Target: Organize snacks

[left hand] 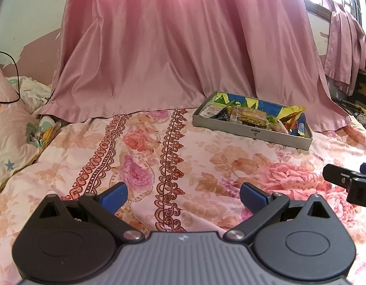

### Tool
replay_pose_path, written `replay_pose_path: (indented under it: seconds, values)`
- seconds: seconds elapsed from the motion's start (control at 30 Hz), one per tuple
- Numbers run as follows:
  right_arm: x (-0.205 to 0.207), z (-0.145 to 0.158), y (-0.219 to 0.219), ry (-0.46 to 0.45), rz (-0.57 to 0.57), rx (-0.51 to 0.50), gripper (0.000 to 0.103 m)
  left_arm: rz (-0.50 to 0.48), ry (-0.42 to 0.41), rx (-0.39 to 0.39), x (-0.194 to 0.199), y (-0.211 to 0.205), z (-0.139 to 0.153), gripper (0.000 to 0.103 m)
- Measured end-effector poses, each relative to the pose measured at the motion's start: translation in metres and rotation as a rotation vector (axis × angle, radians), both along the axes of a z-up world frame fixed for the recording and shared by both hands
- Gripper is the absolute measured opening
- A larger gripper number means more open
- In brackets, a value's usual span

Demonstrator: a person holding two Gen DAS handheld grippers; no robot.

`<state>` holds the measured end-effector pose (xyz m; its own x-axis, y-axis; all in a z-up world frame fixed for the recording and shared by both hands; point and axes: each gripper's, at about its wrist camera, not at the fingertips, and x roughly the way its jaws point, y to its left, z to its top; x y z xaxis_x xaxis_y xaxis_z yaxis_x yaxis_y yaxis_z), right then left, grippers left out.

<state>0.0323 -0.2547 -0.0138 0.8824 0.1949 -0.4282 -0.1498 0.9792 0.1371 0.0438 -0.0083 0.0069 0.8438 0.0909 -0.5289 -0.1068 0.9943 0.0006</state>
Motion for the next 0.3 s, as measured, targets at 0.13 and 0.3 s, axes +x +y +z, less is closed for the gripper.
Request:
replay_pose_path:
  seconds: [0.13,0.3]
  values:
    - [0.0004,0.0005,0.0003,0.001,-0.001,0.0,0.102,-0.006,-0.003,0.001,-0.0009,-0.0007,0.0,0.103]
    - [0.0001,-0.0003,0.0004,0.002,0.0,-0.001,0.102,-0.007,0.003,0.0,-0.0002,-0.0005,-0.0004,0.103]
